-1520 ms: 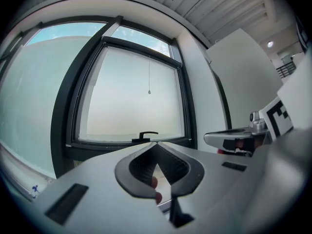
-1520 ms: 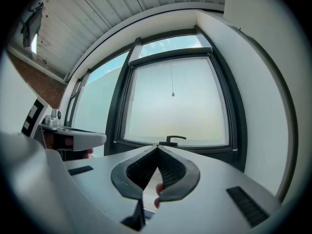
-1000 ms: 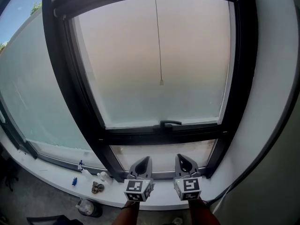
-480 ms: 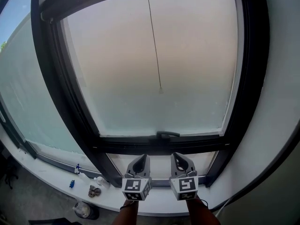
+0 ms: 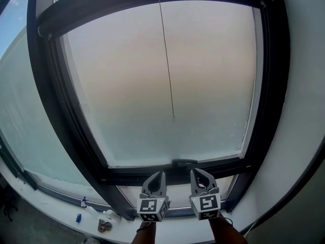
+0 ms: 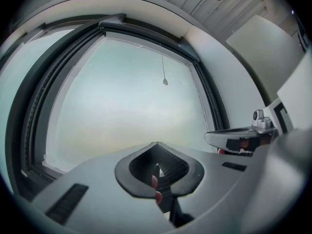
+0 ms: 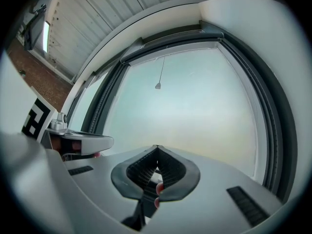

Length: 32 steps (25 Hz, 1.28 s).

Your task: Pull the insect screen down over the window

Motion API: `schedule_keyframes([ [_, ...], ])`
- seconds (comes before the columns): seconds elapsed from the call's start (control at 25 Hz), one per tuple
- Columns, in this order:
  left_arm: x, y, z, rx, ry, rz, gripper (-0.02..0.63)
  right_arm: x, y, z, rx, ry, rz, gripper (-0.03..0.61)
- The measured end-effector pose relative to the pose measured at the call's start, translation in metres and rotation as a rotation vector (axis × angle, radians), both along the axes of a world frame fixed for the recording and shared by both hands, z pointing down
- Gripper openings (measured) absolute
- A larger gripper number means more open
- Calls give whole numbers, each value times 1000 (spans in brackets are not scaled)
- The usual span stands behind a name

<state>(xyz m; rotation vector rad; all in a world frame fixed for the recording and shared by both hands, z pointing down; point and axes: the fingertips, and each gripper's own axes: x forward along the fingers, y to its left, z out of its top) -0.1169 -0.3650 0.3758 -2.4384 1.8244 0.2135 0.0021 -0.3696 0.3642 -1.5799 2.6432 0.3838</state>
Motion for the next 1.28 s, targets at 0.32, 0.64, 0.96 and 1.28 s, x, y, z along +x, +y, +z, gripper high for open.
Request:
schedule_keyframes([
  [0.32, -10, -27, -45, 102, -150, 11, 2, -12, -12, -45, 126, 31, -5, 3],
  [0.64, -3, -40, -178, 335, -349, 3, 2, -18, -28, -157, 363, 152, 39, 3],
  [0.96, 9, -55, -293, 550, -568, -69, 2, -26, -32, -264, 607, 312, 122, 3],
  [1.28, 1, -64, -410, 644, -734, -246, 3, -32, -28, -379, 795, 467, 202, 3],
])
